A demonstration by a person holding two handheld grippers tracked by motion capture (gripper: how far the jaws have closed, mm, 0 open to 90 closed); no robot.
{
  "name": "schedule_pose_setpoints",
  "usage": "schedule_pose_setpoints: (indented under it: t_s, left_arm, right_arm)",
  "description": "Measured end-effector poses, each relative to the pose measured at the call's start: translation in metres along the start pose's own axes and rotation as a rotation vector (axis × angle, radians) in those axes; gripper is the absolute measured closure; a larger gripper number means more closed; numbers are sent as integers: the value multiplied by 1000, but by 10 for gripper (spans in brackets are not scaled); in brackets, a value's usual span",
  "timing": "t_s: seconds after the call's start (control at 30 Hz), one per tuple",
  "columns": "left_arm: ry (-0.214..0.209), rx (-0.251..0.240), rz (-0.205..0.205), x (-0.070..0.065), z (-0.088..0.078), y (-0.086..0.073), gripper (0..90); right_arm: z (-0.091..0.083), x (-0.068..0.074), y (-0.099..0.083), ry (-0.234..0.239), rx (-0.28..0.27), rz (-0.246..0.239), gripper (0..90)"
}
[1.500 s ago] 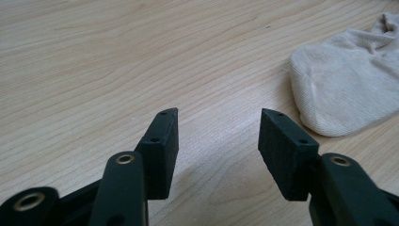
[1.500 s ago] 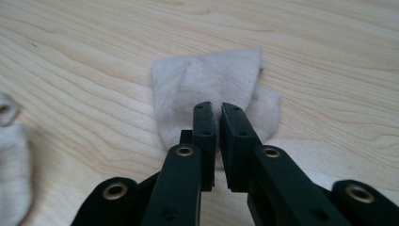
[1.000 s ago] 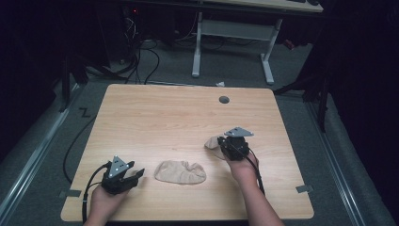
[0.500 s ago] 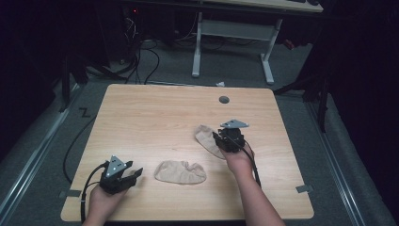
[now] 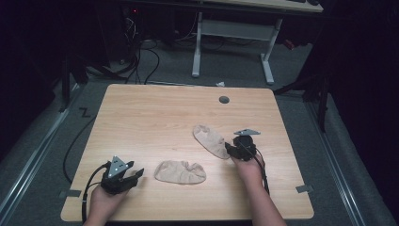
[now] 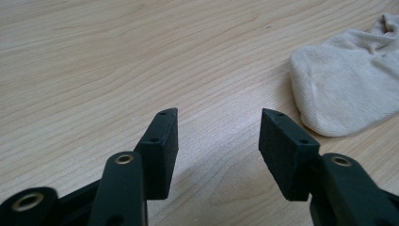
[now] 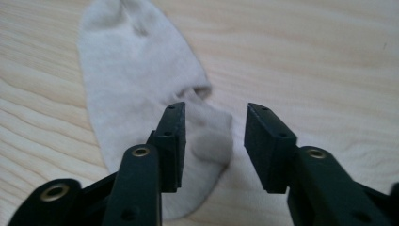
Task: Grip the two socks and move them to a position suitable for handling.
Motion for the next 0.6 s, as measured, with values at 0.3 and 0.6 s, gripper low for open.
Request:
schedule_pose_setpoints:
  t_s: [0.3, 0.6]
  left_arm:
    - [1, -4, 1, 0, -1, 0, 480]
    - [9, 4, 21, -2, 0, 0, 476]
  right_arm:
    - [11, 1, -5, 4, 37, -8, 547]
    - [10, 5, -5, -1, 46, -46, 672]
Point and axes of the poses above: each handheld gripper's, and its own axes: z roughly forward along the jaws, y roughly out of its top, x roughly to its left, the point moved 4 cm from there along z, roughly forward along the jaws, and after that the axes turned 11 degrees about x, right-handed, at the moved point
